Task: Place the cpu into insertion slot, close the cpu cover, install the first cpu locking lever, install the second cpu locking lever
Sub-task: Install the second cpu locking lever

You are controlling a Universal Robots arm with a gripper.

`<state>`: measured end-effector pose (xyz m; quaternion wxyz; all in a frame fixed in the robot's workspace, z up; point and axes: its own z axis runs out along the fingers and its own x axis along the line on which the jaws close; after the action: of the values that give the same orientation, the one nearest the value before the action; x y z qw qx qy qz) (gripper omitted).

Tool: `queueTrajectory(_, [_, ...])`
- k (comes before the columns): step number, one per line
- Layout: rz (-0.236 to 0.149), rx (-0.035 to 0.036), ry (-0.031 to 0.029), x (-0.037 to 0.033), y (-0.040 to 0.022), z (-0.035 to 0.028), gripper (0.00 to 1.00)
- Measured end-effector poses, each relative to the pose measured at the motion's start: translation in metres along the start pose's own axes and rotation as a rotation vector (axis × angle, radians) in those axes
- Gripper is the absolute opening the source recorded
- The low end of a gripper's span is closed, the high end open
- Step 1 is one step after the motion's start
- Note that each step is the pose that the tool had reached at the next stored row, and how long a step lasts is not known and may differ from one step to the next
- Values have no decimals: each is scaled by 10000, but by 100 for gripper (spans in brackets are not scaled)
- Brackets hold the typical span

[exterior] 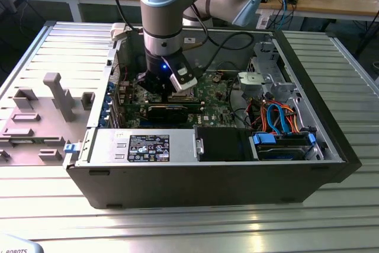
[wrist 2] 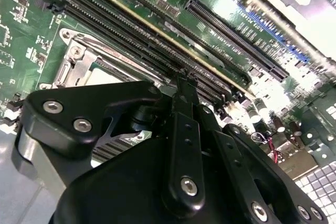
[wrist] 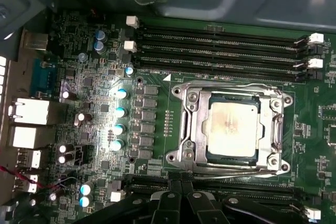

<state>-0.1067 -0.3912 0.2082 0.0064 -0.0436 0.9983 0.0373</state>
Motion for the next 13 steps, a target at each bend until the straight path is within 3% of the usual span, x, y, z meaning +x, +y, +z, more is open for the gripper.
queueTrajectory(6, [-30, -72, 0, 5, 23, 30, 11])
queueTrajectory(10, [-60, -111, -9, 57, 30, 34, 11])
queueTrajectory(13, [-344, -129, 15, 70, 35, 39, 11])
